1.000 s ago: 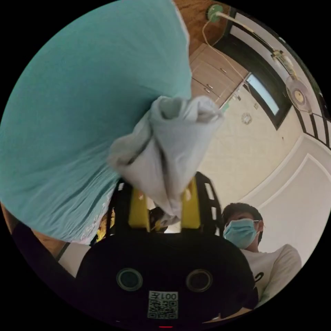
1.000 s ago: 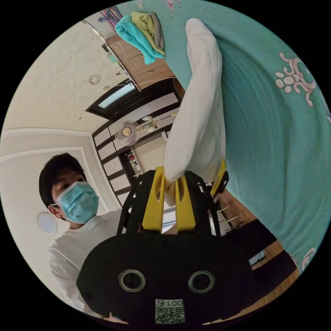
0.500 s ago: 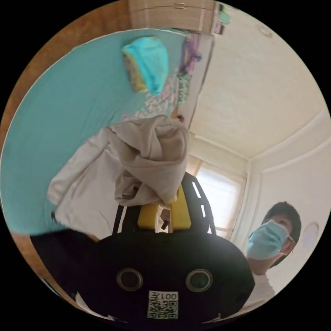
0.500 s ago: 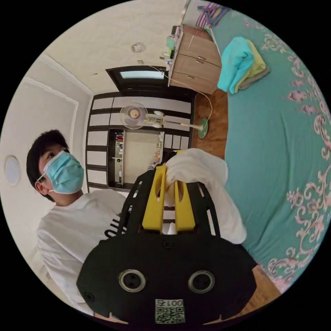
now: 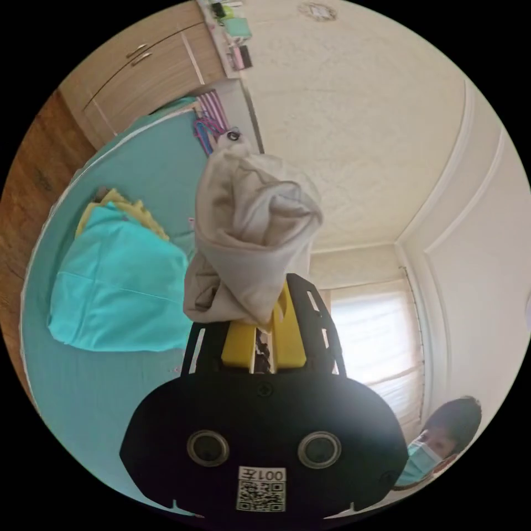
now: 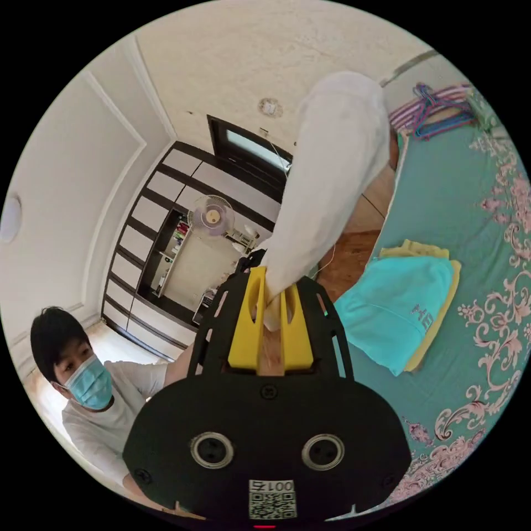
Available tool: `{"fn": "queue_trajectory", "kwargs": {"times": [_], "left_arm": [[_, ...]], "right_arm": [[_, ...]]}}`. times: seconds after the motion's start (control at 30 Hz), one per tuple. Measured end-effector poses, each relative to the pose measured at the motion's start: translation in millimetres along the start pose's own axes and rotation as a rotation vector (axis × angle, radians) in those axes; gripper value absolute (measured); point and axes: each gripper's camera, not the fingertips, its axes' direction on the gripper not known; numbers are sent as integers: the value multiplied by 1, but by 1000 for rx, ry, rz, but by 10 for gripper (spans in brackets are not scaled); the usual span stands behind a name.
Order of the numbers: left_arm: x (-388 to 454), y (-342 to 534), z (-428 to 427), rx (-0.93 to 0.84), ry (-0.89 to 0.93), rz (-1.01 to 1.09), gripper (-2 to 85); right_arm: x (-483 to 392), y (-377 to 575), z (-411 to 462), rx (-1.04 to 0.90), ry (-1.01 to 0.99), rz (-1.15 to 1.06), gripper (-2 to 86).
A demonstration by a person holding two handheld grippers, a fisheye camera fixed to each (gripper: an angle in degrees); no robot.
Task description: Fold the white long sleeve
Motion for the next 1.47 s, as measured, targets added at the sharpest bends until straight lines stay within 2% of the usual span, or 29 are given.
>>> {"fn": "queue_trajectory", "kwargs": {"times": [0.07, 0.13, 0.17, 0.2, 0.23, 0.27, 0.5, 0.63, 0.73, 0.83, 0.9, 0.93, 1.0, 1.03, 1.1, 1.17, 1.23, 1.3, 1.37, 1.47], "left_arm": [[-40, 23, 8, 18, -82, 0, -6], [-90, 55, 17, -21, -144, -117, -7], [-117, 78, 19, -12, -61, -220, -8], [-127, 100, 17, 77, 116, -215, -8], [-129, 108, 17, 105, 184, -210, -8], [-124, 120, 20, 109, 230, -198, -8], [-54, 179, 43, -51, 92, -122, 3], [-36, 235, 35, 8, 76, -174, 9], [-11, 301, 18, 21, 37, -184, -3], [46, 381, 4, -104, -195, -1, -8], [104, 452, 13, -321, -401, 160, -9], [122, 471, 17, -379, -434, 215, -9], [199, 549, 43, -558, -519, 434, -10], [217, 567, 51, -603, -529, 473, -10], [284, 643, 88, -785, -568, 622, -10], [329, 697, 119, -879, -647, 735, -10], [372, 752, 151, -953, -705, 916, -10], [435, 821, 190, -948, -771, 1228, -10], [479, 866, 220, -920, -808, 1420, -10], [540, 924, 274, -881, -873, 1558, -10]], "right_arm": [[47, 30, 21, -64, 27, 97, -3], [91, 73, 41, -134, 99, 229, -2], [105, 104, 47, -130, 88, 272, -2], [105, 128, 45, -63, 11, 249, 0], [103, 139, 43, -34, -18, 234, 0], [95, 156, 40, -2, -41, 202, 2], [19, 225, 52, -91, 130, 25, 4], [-7, 280, 43, -74, 167, 5, 4], [-56, 354, 17, -27, 227, -107, 3], [-136, 449, 6, -139, 490, -231, 3], [-221, 538, 13, -236, 792, -244, 3], [-245, 561, 18, -258, 863, -249, 3], [-328, 645, 39, -379, 1131, -165, 1], [-346, 665, 44, -419, 1168, -125, 1], [-399, 738, 50, -605, 1189, 83, 0], [-429, 789, 43, -721, 1220, 261, 0], [-462, 828, 23, -716, 1346, 404, -1], [-515, 861, -11, -598, 1519, 452, -1], [-551, 880, -43, -480, 1615, 489, -1], [-596, 911, -104, -267, 1654, 545, 0]]}}
